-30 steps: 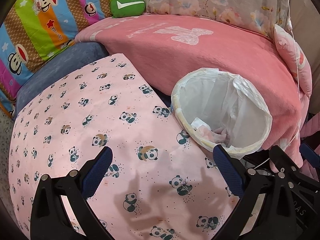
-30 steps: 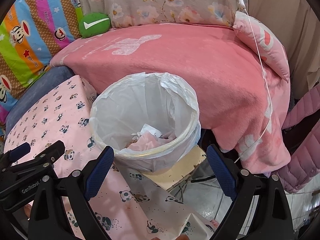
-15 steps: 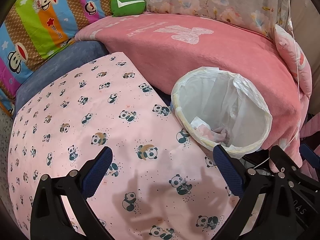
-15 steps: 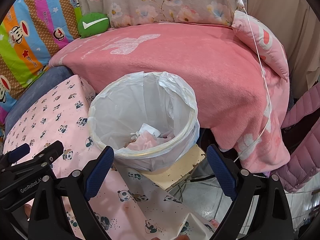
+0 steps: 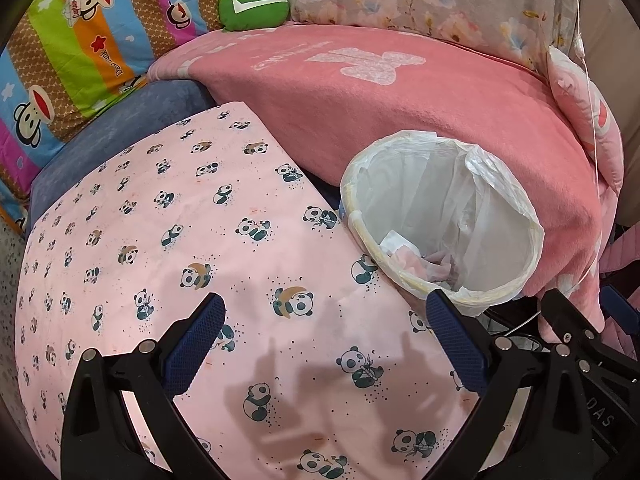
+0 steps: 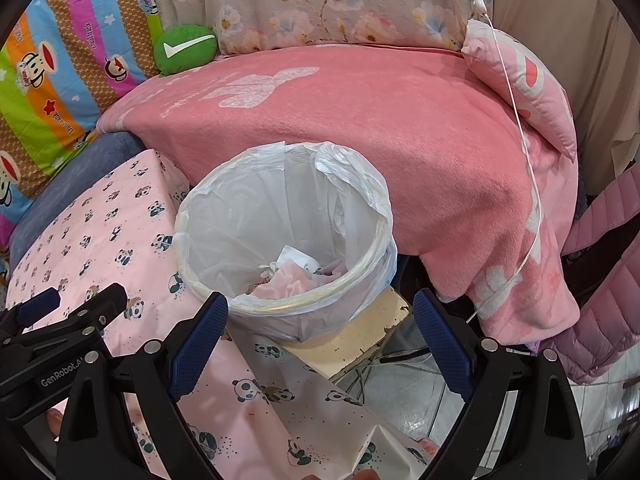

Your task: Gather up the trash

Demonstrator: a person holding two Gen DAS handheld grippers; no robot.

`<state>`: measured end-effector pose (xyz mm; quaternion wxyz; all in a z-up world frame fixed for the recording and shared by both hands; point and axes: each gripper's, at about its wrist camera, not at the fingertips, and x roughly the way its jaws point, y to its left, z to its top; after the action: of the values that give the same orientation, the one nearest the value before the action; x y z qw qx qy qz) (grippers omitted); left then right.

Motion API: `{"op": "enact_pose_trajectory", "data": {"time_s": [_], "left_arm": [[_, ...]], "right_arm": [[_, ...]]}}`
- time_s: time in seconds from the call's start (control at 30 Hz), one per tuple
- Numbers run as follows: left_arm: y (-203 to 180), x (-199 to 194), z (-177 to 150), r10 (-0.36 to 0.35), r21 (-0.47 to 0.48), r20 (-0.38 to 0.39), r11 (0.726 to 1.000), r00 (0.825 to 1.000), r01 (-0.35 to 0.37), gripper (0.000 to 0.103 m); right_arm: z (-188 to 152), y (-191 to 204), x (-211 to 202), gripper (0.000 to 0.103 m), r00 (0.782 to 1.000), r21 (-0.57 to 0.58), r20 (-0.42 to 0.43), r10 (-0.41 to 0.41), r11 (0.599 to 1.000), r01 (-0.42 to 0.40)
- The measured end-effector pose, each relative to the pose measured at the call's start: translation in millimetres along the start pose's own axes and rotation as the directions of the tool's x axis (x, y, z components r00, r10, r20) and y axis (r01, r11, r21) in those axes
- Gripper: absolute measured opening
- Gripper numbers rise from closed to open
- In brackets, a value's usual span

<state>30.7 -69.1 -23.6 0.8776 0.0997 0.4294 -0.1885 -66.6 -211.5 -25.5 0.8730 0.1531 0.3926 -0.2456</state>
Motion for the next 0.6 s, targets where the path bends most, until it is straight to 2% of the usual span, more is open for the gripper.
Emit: {"op": "enact_pose_trajectory", "data": {"time_s": [0.6], "left_arm": [[-1.9, 0.8, -1.0, -0.006, 0.006, -0.001, 1.000, 1.000, 0.006, 0.096]], "right_arm": [[-2.9, -5.6, 1.8, 0.092, 1.000, 0.004, -0.004, -0.003, 1.000, 0.003]]}}
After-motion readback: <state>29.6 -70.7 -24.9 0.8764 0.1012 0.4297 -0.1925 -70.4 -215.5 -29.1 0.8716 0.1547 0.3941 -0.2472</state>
